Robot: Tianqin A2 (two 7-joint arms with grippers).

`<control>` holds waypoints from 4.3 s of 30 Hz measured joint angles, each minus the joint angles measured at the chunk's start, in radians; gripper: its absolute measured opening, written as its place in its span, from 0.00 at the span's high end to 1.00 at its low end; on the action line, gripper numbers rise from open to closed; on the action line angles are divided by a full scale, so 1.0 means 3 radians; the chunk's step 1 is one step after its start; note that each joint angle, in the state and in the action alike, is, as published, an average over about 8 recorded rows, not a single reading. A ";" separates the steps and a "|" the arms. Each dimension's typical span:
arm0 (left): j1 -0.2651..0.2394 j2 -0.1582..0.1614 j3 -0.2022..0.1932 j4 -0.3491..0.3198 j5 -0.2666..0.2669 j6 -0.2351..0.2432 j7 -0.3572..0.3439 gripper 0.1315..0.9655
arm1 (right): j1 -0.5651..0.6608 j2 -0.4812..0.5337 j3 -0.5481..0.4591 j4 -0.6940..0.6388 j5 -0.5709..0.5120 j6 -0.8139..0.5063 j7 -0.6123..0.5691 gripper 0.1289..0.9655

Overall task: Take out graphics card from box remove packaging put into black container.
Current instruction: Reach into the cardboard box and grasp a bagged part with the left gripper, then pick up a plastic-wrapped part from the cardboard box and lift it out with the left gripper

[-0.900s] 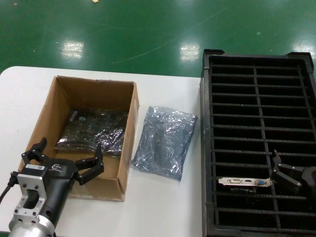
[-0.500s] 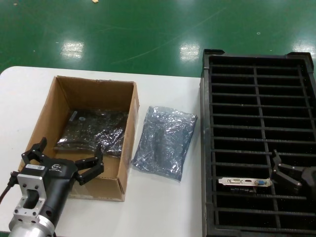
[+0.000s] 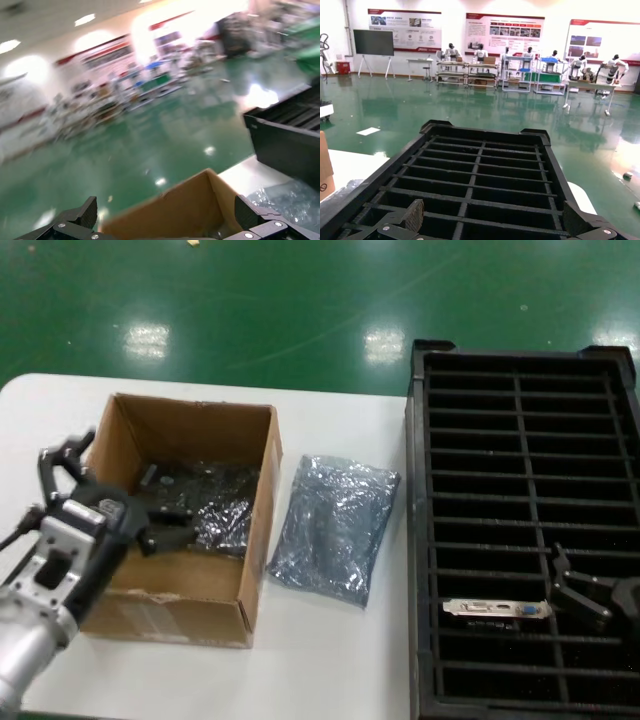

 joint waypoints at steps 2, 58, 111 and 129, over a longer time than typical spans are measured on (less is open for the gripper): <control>-0.0199 -0.0104 0.0058 0.0114 0.0087 0.0184 0.0141 0.00 | 0.0000 0.0000 0.0000 0.0000 0.0000 0.0000 0.0000 0.00; -0.3239 0.0746 0.0163 0.5032 0.0201 0.1006 0.5242 0.20 | 0.0000 0.0000 0.0000 0.0000 0.0000 0.0000 0.0001 0.00; -0.2282 0.0041 0.0922 0.2458 0.1339 0.0936 0.2528 0.99 | 0.0000 0.0000 0.0000 0.0000 -0.0001 0.0000 0.0001 0.00; -0.1409 -0.0420 0.0364 0.0571 0.2147 0.1023 0.1322 0.99 | 0.0000 0.0000 0.0000 0.0000 -0.0001 0.0000 0.0001 0.00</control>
